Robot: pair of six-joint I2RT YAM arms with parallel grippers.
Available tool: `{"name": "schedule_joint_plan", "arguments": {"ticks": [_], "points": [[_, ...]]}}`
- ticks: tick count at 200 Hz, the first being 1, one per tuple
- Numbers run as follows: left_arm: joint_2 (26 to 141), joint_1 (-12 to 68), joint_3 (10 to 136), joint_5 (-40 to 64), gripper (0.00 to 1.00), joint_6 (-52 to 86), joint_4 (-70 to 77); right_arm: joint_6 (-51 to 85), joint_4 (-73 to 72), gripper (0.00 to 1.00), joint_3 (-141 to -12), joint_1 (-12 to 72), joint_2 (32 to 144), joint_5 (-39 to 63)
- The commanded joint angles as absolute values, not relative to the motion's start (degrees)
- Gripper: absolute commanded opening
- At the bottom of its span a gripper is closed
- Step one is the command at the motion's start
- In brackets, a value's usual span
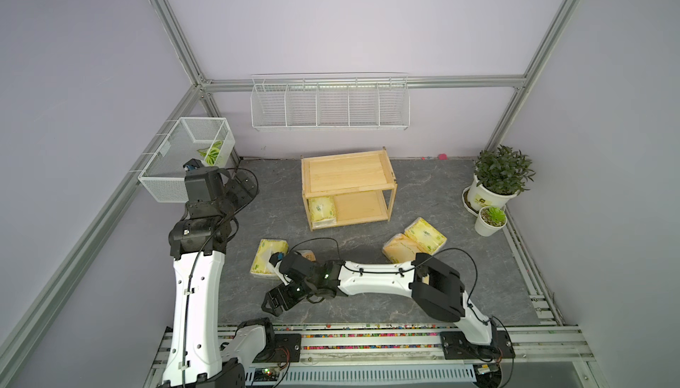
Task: Place the tissue boxes on the shelf by color
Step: Adjust the box of tissues at the center of the board.
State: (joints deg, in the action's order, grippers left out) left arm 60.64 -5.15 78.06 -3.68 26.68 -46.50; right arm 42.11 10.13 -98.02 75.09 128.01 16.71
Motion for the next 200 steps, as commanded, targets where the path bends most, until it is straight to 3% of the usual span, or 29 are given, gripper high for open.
{"name": "schedule_joint_plan", "arguments": {"ticks": [1, 74, 159, 200], "points": [[60.30, -5.44, 78.65, -2.97, 1.00, 27.00, -47.81, 39.27, 15.56, 0.91, -103.05, 75.35, 130.60, 17.56], [59.47, -5.44, 75.06, -1.30, 1.00, 27.74, -47.51, 39.29, 22.85, 0.91, -113.19, 74.29, 137.81, 13.34], [59.26, -5.44, 71.47, -1.04, 1.00, 26.67, -47.46, 43.32, 12.80, 0.91, -89.86, 65.00, 123.82, 10.77], [60.38, -5.40, 66.94, -1.63, 1.00, 26.93, -47.39, 43.83, 9.01, 0.91, -87.01, 63.19, 120.79, 14.97]]}}
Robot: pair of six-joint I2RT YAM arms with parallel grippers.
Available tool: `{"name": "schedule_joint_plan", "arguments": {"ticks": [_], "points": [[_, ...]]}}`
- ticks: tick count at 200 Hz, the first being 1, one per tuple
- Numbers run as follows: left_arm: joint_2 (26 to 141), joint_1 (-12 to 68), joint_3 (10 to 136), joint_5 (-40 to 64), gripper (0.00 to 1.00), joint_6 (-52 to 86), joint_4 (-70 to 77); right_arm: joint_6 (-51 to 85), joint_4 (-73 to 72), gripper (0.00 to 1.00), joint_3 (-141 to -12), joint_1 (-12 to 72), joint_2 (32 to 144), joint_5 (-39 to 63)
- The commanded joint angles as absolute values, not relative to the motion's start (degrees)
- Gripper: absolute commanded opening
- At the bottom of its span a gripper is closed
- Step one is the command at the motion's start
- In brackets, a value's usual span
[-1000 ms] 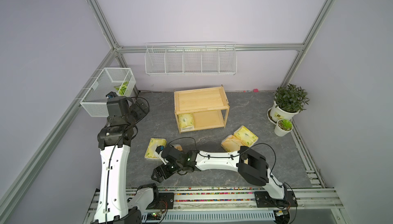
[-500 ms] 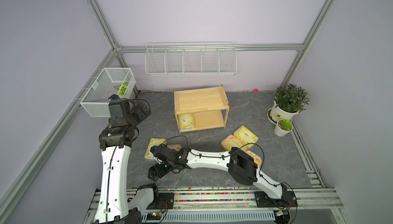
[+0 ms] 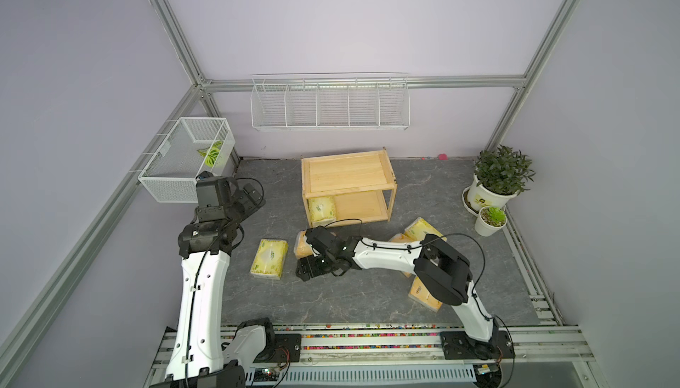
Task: Place the tissue boxes on the shelf by color
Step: Adjust the box of tissues at the center of the board.
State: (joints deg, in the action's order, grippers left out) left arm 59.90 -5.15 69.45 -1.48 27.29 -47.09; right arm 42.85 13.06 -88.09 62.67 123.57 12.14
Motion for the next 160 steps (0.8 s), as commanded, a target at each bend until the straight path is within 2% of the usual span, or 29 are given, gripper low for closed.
{"name": "schedule_joint_plan", "arguments": {"ticks": [1, 66, 99, 132, 160], "points": [[60.42, -5.38, 66.83, -1.60, 1.00, 27.00, -47.38, 43.85, 8.85, 0.91, -87.01, 63.19, 120.77, 15.13], [66.42, -6.66, 60.62, -1.48, 1.00, 28.14, -46.48, 51.43, -2.59, 0.91, -86.51, 63.27, 121.62, 21.23], [68.98, -14.71, 56.88, 9.14, 1.00, 28.43, -43.95, 56.25, -7.77, 0.91, -86.57, 63.54, 124.18, 21.17], [71.54, -21.47, 54.62, 15.15, 1.00, 27.42, -42.85, 57.04, -8.13, 0.91, -88.63, 63.55, 126.31, 21.07], [73.12, -22.84, 54.57, 17.55, 1.00, 26.22, -43.58, 56.60, -7.56, 0.91, -88.81, 63.63, 126.88, 21.02]]}}
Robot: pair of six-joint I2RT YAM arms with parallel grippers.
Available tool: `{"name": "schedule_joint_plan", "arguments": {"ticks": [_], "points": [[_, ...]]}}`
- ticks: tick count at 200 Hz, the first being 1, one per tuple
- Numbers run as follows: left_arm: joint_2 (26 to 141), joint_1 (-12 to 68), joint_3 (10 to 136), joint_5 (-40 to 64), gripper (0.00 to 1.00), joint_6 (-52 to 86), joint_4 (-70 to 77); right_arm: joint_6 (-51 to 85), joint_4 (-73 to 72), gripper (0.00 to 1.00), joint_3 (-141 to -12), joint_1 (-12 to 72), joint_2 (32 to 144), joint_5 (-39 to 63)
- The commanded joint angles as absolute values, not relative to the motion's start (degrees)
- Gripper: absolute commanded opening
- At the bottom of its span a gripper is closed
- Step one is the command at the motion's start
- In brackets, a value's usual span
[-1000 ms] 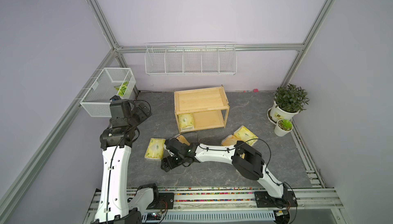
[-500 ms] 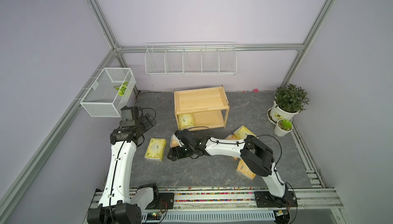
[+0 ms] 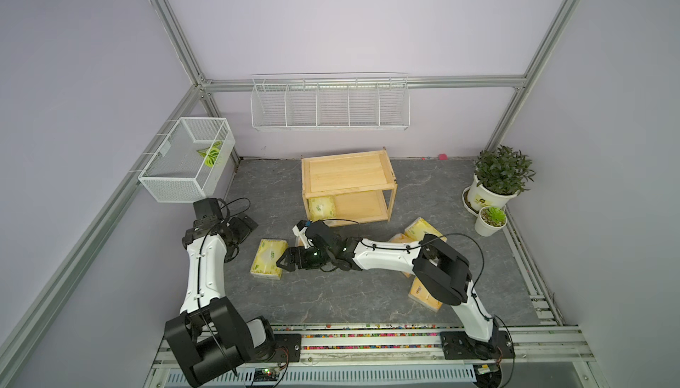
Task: Place the tissue boxes on the shelf by color
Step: Pick up the box of tissues from the center of the board.
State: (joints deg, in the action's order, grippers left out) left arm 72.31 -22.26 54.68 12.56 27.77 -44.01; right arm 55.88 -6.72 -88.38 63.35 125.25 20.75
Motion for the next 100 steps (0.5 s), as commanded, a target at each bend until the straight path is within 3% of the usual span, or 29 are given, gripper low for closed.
{"name": "schedule_joint_plan", "arguments": {"ticks": [1, 100], "points": [[73.17, -22.84, 54.53, 17.65, 1.00, 26.16, -43.59, 56.60, -7.60, 0.91, -88.75, 63.63, 126.90, 21.01], [75.19, -22.81, 46.21, 21.49, 1.00, 25.22, -39.83, 57.39, -8.71, 0.91, -87.63, 63.63, 128.68, 20.36]]}}
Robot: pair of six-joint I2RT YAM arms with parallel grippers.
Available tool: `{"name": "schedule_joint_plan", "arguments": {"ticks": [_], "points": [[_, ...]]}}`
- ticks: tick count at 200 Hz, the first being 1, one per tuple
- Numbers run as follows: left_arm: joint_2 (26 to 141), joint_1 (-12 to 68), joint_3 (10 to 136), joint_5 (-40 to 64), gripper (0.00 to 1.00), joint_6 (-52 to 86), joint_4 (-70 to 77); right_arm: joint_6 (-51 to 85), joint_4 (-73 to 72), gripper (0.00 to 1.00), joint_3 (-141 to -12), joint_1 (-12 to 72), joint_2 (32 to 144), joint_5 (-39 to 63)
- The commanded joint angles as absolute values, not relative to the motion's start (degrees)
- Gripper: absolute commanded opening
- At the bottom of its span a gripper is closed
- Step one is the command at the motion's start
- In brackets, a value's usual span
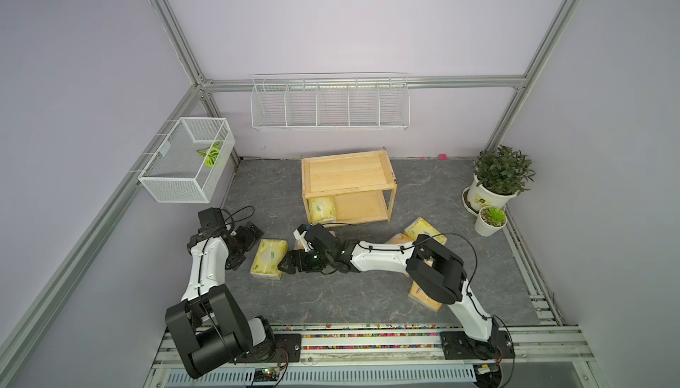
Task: Place the tissue boxes on the shelf by color
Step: Pick up the box of tissues from the center of the board.
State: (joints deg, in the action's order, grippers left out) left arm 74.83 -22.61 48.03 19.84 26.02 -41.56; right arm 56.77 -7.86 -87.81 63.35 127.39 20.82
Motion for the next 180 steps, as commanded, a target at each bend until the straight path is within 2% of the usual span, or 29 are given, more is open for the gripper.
{"name": "schedule_joint_plan", "arguments": {"ticks": [1, 118, 180], "points": [[75.21, -22.79, 46.18, 21.51, 1.00, 25.22, -39.82, 57.39, -8.70, 0.91, -87.63, 63.63, 128.68, 20.33], [77.90, -21.34, 42.01, 29.08, 1.00, 26.20, -35.60, 60.01, 0.69, 0.91, -88.48, 63.72, 128.78, 11.39], [78.61, -19.07, 41.34, 29.44, 1.00, 27.07, -35.33, 62.27, -0.66, 0.91, -93.42, 63.72, 133.39, 14.92]]}}
